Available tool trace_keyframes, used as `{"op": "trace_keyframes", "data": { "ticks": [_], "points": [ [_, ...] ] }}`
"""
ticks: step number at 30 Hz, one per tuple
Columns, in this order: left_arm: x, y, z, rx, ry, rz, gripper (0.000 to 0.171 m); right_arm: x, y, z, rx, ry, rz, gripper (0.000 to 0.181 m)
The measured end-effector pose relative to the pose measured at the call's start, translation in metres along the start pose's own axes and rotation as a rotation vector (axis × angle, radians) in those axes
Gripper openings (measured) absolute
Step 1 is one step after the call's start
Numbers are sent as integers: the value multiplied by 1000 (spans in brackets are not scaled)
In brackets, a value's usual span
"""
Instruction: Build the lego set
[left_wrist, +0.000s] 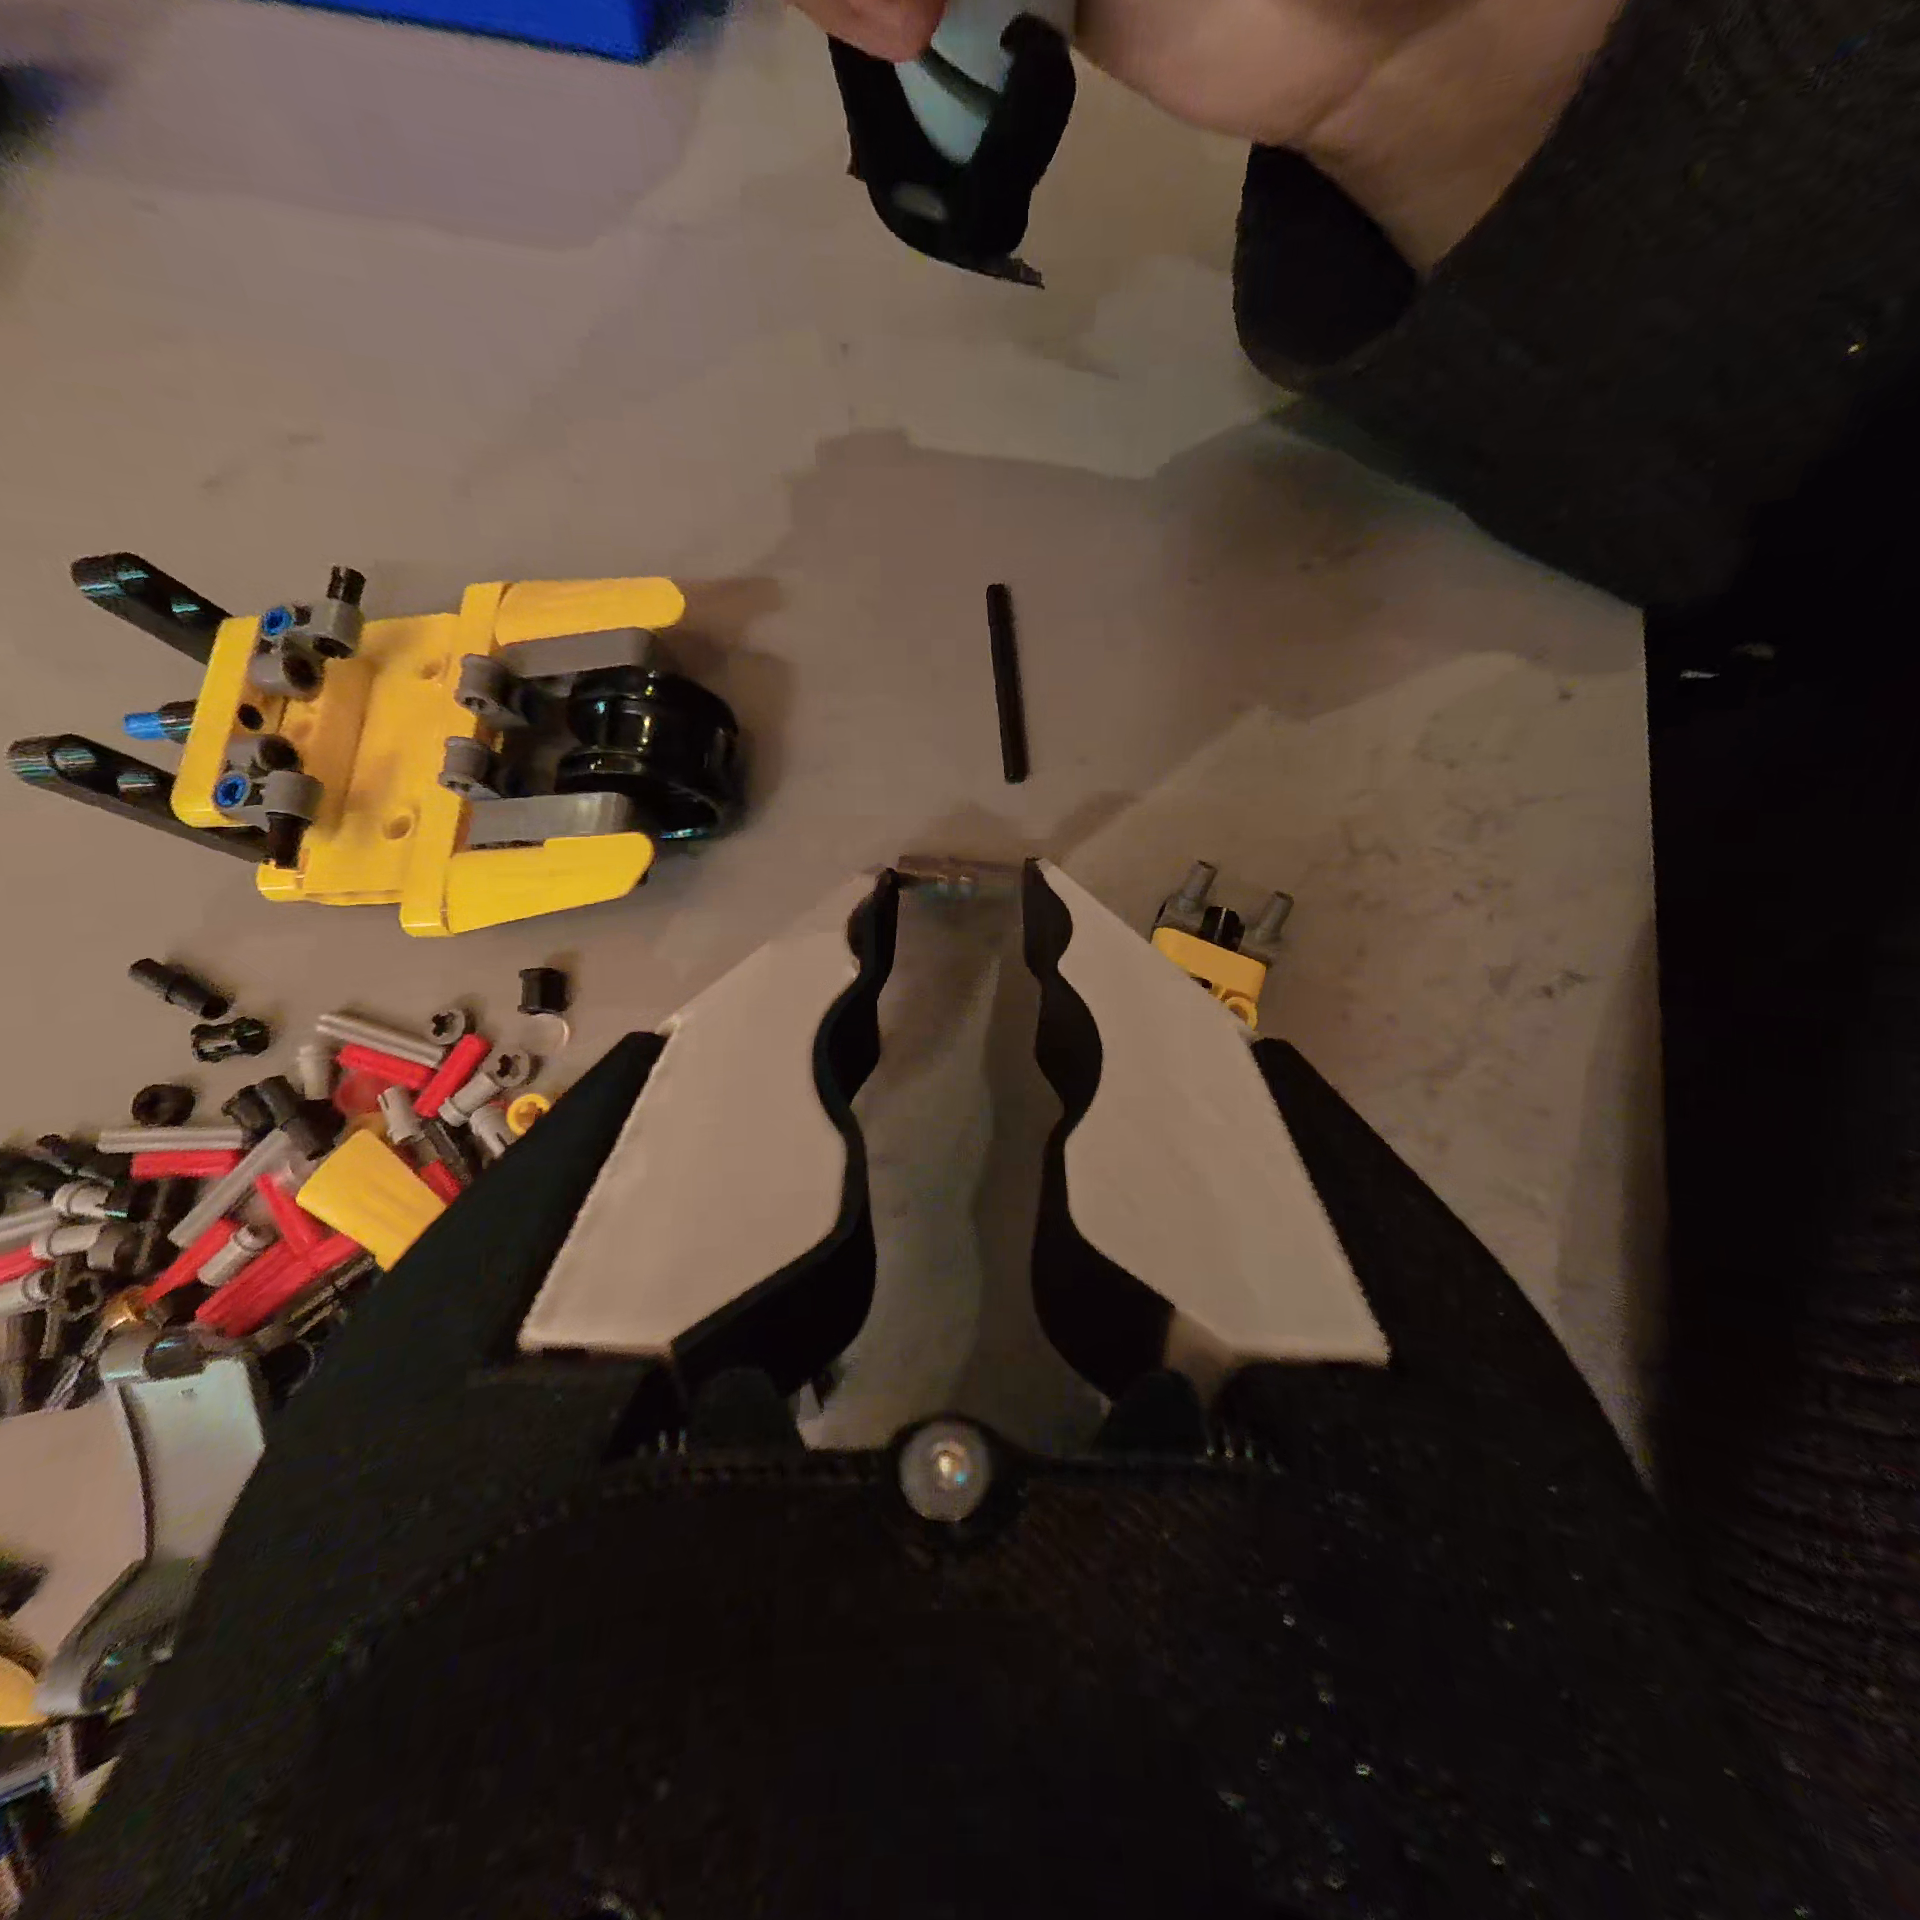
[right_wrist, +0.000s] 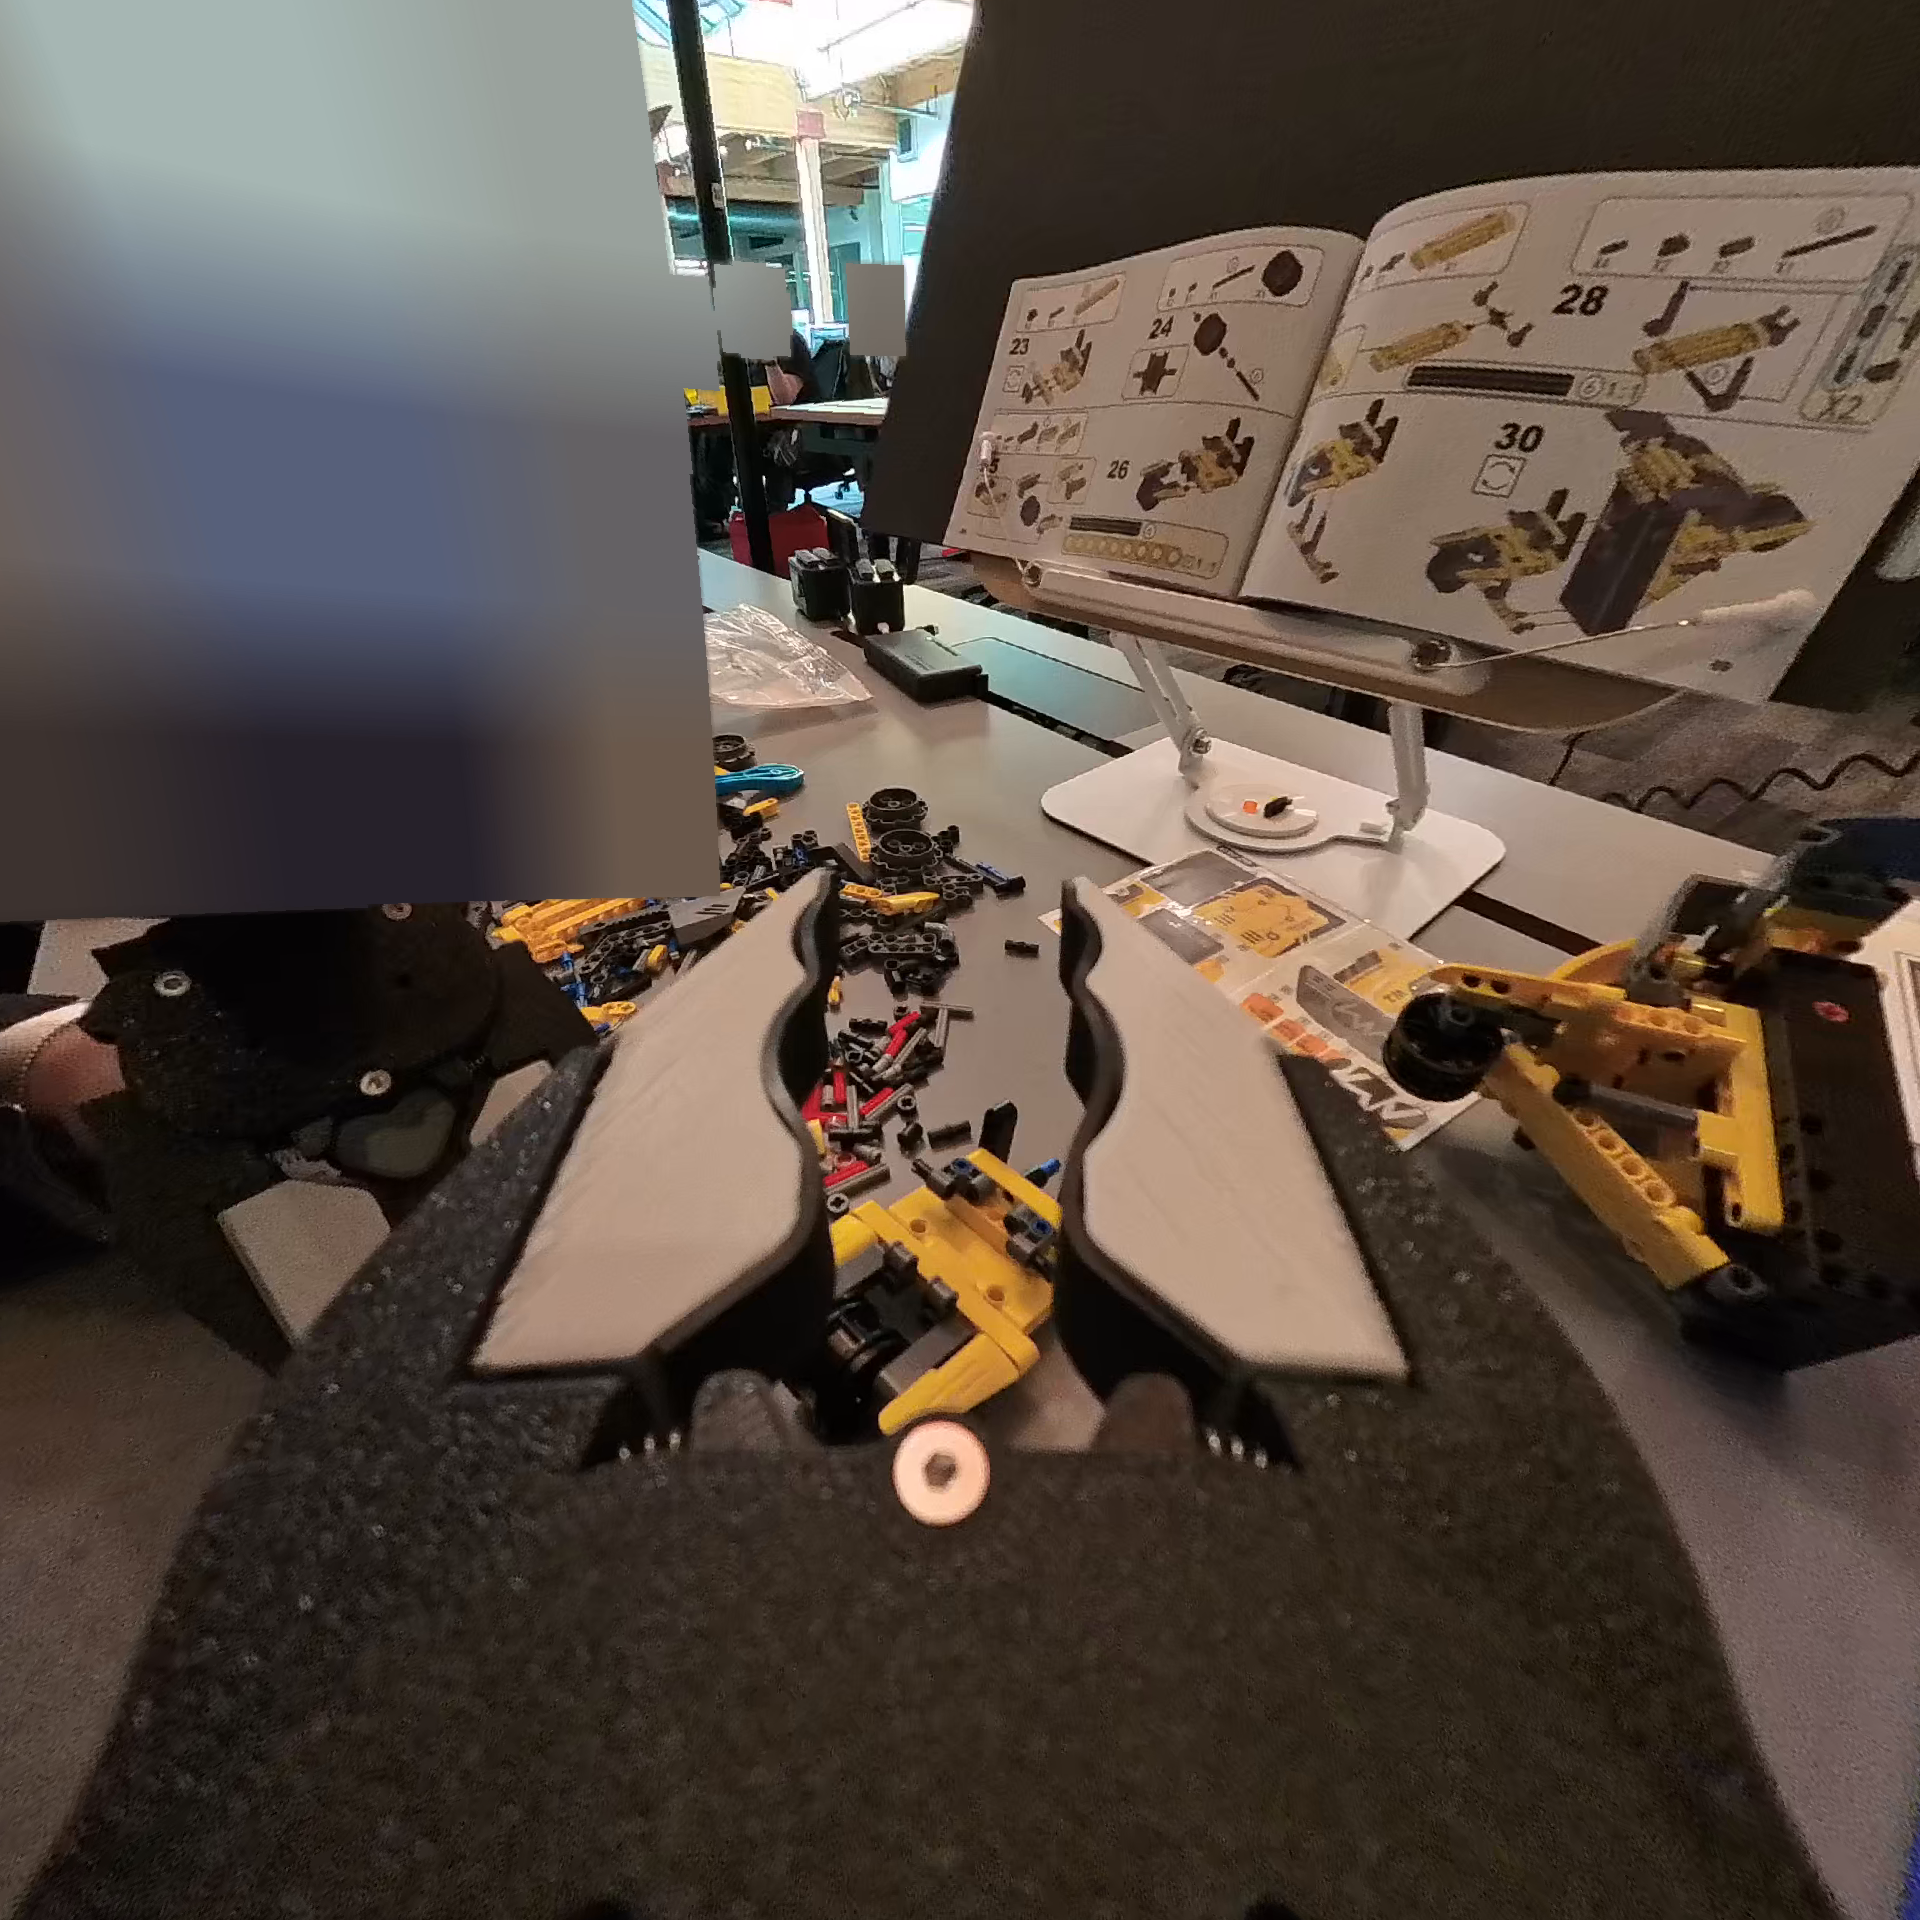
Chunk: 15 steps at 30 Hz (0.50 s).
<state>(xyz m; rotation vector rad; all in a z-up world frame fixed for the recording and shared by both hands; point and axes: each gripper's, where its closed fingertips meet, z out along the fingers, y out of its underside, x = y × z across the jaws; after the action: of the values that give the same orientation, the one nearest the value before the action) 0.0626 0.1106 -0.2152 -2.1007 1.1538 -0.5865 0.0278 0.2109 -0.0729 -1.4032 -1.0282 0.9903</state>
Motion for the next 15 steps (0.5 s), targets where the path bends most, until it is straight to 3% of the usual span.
{"op": "trace_keyframes", "data": {
  "ticks": [15],
  "points": [
    [-13,7,-13,0,-44,-56,25,1,-3,-3,18,-2,14,42]
  ]
}}
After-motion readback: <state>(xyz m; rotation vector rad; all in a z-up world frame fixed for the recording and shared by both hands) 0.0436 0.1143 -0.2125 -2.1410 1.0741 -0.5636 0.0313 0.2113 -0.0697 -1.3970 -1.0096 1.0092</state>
